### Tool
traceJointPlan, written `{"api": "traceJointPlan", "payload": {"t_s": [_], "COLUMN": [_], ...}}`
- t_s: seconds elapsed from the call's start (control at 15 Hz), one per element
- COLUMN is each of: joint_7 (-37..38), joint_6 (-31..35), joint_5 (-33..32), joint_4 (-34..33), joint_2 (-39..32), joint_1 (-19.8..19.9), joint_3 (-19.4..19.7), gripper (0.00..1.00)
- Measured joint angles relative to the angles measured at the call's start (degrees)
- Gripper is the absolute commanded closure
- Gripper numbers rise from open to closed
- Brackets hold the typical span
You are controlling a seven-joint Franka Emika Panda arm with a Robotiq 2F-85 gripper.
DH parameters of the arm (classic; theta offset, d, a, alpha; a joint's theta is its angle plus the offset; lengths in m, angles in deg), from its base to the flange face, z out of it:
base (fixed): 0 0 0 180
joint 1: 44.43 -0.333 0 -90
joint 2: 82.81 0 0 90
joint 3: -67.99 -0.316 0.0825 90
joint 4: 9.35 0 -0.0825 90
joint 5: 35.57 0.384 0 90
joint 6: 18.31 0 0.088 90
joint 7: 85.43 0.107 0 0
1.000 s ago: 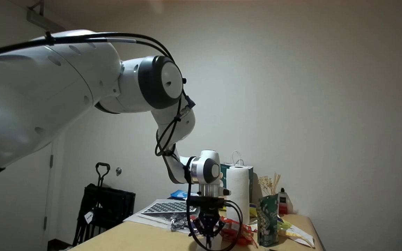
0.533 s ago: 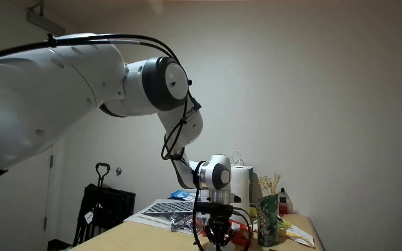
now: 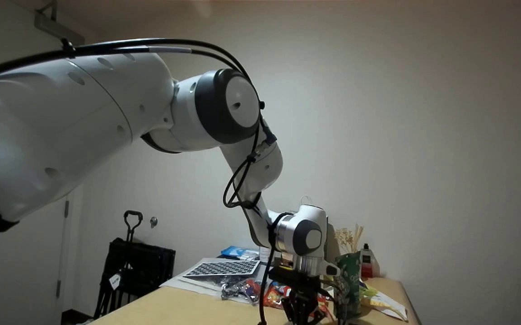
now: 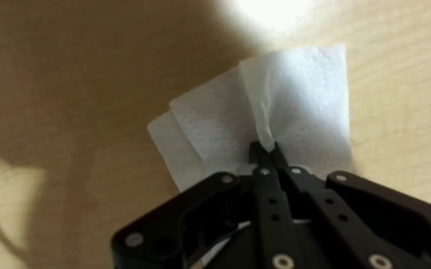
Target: Use the tissue to wipe the table
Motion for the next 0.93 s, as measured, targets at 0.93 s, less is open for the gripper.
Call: {"api": "traceJointPlan", "payload": {"t_s": [0.93], "joint_7": [9.3], "joint_6": [-0.7], "joint_5": [0.1], "joint_4": [-2.2], "joint_2": [-2.1], "joint_1": [3.9], "joint_3": [7.8], "gripper": [0.98]}}
